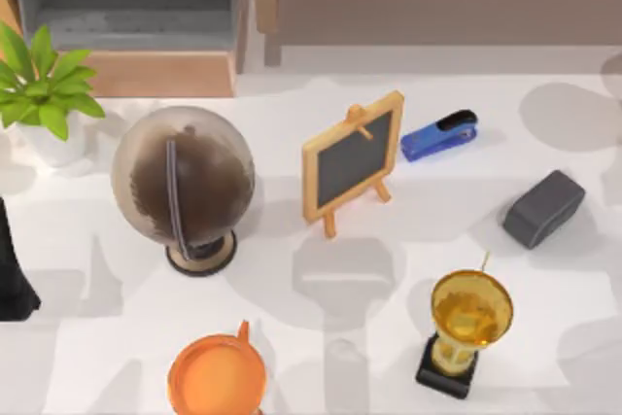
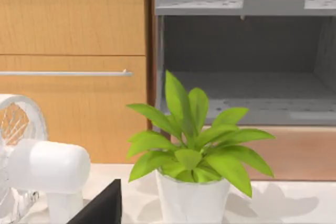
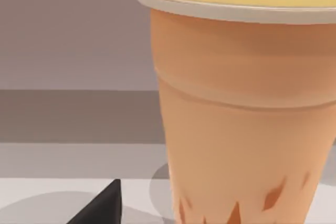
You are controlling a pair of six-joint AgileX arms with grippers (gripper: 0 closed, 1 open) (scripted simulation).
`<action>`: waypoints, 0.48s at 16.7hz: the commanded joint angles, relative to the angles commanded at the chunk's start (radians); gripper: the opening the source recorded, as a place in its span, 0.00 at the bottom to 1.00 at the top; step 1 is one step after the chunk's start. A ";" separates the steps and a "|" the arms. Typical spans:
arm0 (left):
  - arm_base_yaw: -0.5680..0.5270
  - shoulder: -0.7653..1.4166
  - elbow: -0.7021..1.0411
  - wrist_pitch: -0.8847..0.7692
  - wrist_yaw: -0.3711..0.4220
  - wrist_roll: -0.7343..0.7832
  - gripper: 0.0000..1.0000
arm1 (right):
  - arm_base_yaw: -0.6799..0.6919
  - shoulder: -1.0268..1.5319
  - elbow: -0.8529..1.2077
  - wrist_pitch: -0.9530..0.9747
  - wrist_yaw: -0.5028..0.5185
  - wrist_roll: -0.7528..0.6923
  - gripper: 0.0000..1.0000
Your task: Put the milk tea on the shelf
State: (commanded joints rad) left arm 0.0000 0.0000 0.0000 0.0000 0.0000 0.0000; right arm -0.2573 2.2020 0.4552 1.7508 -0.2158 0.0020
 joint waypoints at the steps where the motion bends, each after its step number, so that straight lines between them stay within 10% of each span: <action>1: 0.000 0.000 0.000 0.000 0.000 0.000 1.00 | 0.000 0.000 0.000 0.000 0.000 0.000 1.00; 8: 0.000 0.000 0.000 0.000 0.000 0.000 1.00 | 0.009 0.007 0.035 -0.031 0.008 0.000 1.00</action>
State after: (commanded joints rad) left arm 0.0000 0.0000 0.0000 0.0000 0.0000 0.0000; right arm -0.2480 2.2087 0.4905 1.7199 -0.2073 0.0018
